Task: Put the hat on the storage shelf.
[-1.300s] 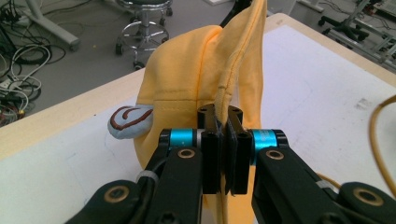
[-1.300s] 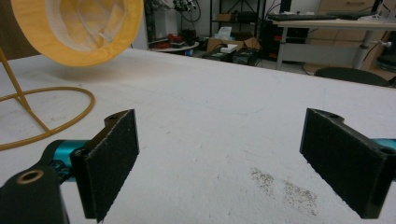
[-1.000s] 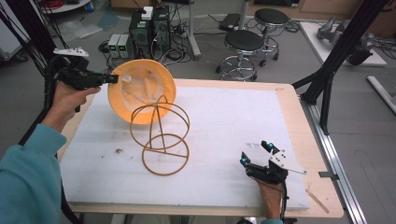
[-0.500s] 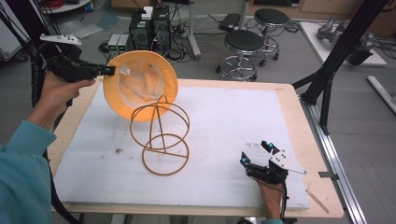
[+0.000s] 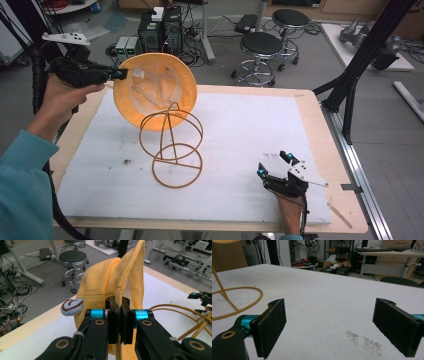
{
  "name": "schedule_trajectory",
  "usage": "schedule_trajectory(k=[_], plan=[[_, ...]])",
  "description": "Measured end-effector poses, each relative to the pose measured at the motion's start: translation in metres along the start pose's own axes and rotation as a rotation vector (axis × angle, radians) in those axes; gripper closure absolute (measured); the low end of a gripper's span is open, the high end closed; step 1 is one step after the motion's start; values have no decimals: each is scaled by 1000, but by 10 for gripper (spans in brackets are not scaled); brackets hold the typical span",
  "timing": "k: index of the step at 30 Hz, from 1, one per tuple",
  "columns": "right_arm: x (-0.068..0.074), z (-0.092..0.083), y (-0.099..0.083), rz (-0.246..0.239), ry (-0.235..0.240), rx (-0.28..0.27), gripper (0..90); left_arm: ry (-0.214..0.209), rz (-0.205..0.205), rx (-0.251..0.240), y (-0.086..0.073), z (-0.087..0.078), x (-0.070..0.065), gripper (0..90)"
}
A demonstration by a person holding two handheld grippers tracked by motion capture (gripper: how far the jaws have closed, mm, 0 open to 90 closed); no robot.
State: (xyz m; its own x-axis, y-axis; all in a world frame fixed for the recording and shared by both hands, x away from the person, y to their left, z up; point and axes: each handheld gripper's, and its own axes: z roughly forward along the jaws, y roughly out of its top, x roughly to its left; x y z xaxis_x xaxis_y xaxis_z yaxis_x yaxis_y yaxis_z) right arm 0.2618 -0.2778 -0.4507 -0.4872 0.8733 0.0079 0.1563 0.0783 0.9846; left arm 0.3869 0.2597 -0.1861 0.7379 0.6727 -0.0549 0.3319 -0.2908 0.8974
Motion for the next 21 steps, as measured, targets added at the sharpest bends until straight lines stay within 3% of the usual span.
schedule_trajectory(k=[11, 21], plan=[[0, 0, 0, -1, -1, 0, 106, -2, 33, -31, 6, -8, -18, 863], [0, 0, 0, 0, -1, 1, 106, -44, 58, -33, 9, -11, -37, 862]])
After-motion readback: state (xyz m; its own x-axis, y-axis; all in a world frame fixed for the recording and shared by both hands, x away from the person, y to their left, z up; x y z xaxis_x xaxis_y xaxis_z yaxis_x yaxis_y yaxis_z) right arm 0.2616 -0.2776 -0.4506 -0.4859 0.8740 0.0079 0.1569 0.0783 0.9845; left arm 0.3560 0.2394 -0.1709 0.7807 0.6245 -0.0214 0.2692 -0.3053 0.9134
